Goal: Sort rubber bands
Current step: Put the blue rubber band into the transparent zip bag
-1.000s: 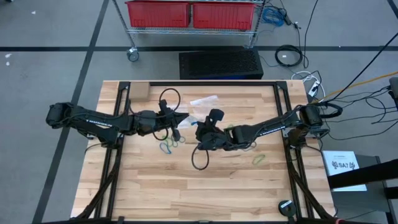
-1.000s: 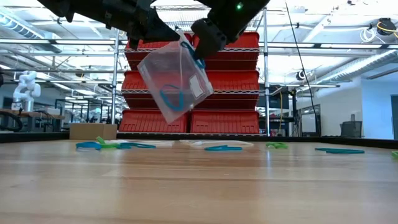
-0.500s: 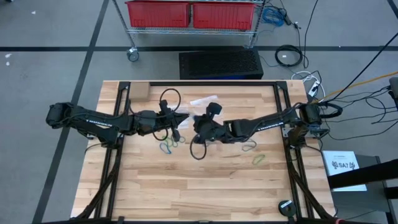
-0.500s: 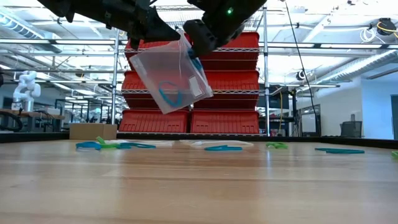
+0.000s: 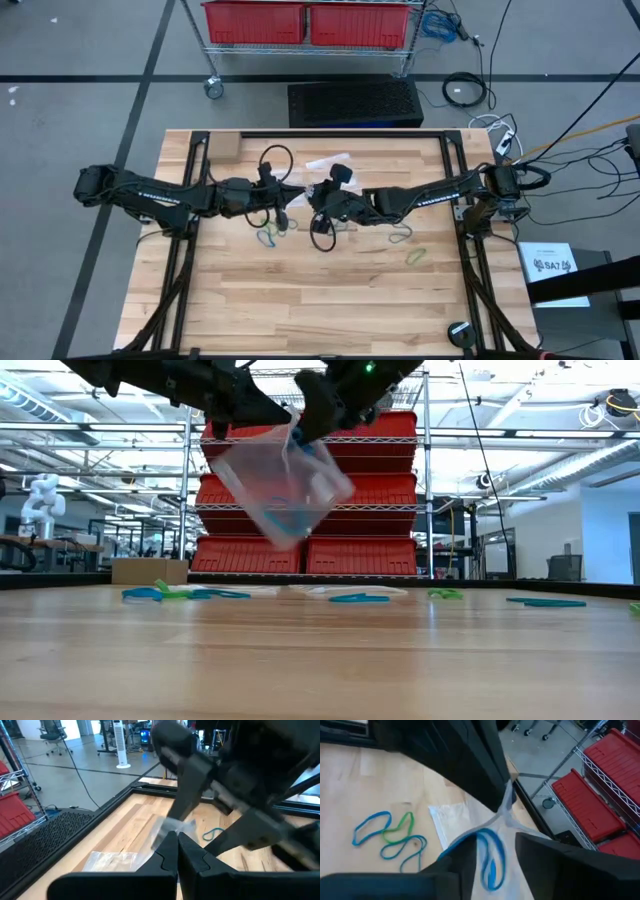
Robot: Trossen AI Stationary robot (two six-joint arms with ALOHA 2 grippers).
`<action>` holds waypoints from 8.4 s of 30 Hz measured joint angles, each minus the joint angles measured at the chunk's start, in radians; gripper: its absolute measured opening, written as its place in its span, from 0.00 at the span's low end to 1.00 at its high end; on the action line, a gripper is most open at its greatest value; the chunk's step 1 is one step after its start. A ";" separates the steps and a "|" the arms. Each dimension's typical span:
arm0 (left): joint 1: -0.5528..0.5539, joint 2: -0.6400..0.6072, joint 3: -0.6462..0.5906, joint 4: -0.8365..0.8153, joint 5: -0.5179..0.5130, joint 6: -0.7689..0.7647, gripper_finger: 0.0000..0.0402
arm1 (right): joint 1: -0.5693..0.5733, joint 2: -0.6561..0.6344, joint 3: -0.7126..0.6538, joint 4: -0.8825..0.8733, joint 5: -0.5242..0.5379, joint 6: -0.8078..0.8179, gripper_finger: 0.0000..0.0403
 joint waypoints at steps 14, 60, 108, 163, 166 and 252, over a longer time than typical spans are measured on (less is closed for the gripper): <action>0.000 0.000 0.001 0.005 0.026 -0.003 0.00 | 0.031 -0.127 0.001 -0.138 -0.003 0.097 0.32; -0.011 -0.004 0.001 0.086 0.025 0.030 0.00 | 0.107 -0.350 -0.740 0.599 -0.018 0.261 0.40; -0.029 0.074 0.000 0.258 0.038 0.105 0.00 | 0.109 -0.427 -0.369 0.014 -0.024 0.127 0.26; 0.074 -0.348 0.000 -0.146 -0.035 0.163 0.00 | 0.061 0.631 0.383 0.174 -0.420 -0.035 0.41; 0.073 -0.348 0.000 -0.151 -0.020 0.153 0.00 | 0.052 0.671 0.412 0.161 -0.424 -0.035 0.35; -0.098 -0.240 0.000 -0.106 0.070 0.259 0.00 | 0.113 -0.098 0.447 -0.587 -0.276 0.674 0.00</action>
